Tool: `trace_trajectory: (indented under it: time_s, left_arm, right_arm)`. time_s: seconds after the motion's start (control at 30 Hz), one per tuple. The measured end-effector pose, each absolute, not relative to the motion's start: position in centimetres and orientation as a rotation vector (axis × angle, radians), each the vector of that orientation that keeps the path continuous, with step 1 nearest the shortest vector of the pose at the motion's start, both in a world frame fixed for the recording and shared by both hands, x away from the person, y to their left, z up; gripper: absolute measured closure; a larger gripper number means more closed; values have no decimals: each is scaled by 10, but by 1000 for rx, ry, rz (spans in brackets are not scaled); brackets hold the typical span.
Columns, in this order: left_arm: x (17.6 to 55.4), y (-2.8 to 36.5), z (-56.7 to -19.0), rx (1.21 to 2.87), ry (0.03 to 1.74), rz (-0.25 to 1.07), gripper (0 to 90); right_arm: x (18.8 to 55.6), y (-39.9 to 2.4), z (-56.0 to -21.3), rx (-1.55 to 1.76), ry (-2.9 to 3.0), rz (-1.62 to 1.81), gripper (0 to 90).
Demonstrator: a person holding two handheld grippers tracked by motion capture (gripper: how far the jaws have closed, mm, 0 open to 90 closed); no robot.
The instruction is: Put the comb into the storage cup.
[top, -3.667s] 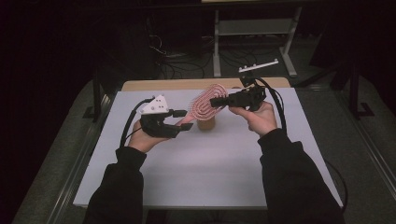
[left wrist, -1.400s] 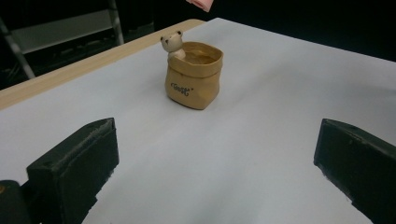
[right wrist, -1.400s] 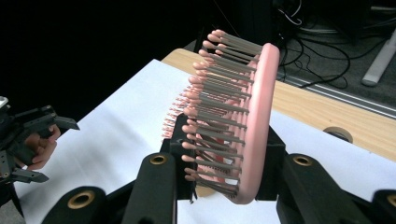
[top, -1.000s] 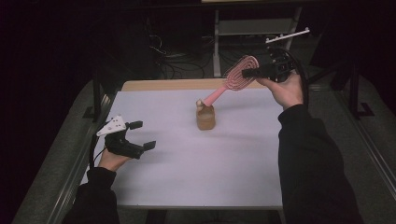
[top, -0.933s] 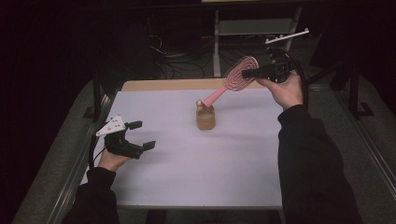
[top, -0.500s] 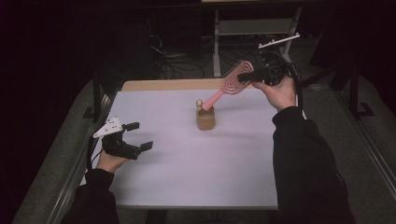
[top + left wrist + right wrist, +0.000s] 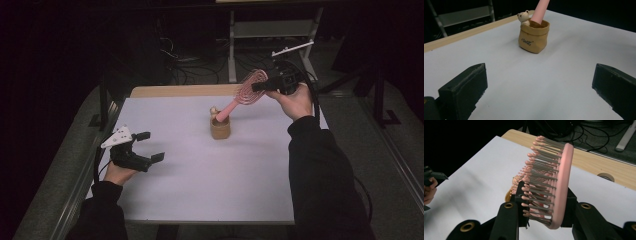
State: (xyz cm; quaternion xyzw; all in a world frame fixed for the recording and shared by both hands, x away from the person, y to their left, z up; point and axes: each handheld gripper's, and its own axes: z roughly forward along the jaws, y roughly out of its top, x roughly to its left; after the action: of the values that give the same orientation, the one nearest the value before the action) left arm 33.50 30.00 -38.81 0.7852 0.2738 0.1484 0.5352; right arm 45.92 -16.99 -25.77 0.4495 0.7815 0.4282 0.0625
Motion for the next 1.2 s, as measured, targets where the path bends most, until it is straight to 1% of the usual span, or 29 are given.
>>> trace_trajectory:
  time_s: [0.63, 1.2]
  left_arm:
    - [332, 296, -393, 1876, 641, 340, 0]
    - [328, 305, -394, 1852, 668, 358, 0]
  right_arm:
    - [465, -158, -272, 1361, 2383, 1228, 664]
    - [470, -140, -291, 1360, 2412, 1184, 662]
